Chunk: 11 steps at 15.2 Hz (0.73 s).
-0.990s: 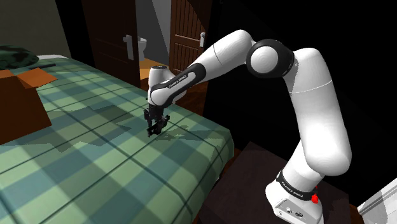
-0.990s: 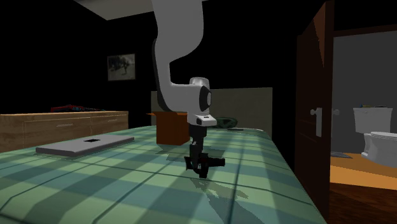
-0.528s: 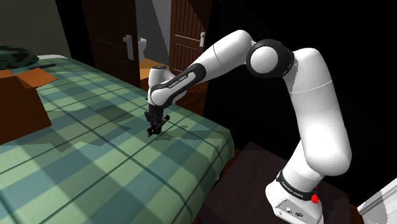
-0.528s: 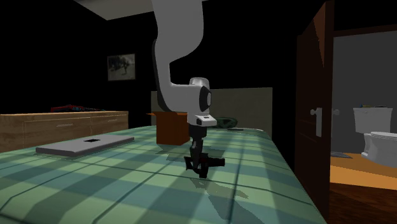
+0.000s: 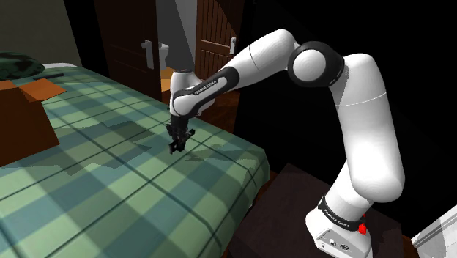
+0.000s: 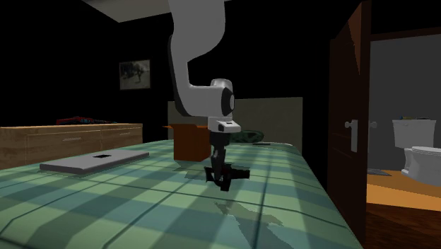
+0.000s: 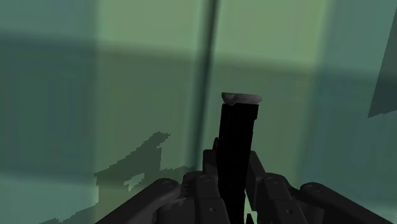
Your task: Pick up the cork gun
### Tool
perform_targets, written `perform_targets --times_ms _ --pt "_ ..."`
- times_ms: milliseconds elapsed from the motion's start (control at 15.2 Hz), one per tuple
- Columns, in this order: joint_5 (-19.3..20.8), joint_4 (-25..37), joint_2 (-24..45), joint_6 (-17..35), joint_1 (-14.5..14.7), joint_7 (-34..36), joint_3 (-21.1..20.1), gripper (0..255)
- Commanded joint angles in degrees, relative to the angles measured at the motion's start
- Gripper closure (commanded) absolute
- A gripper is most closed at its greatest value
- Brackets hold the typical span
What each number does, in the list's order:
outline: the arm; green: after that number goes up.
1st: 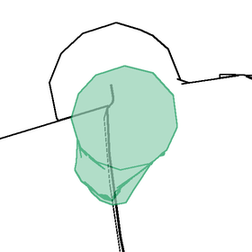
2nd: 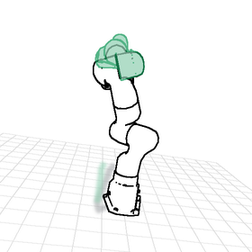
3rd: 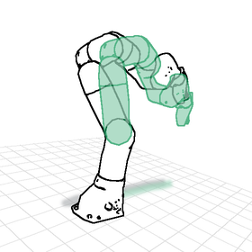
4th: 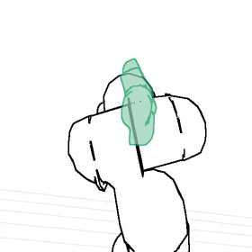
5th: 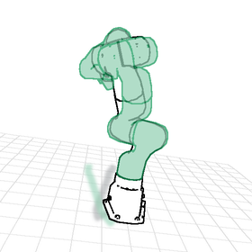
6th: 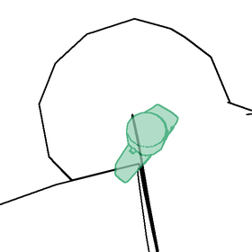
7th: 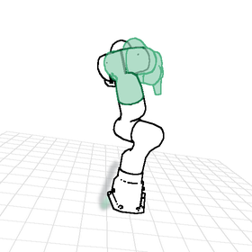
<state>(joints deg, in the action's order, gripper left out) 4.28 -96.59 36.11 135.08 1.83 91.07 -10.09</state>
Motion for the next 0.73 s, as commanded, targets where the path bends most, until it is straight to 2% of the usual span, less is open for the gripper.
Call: perform_targets --times_ms 0,660 --pt "-0.18 0.02 -1.13 -1.15 -0.12 -0.07 -0.14 255" --pt "-0.82 0.92 -4.77 -5.67 -0.45 -0.28 -0.61 255"
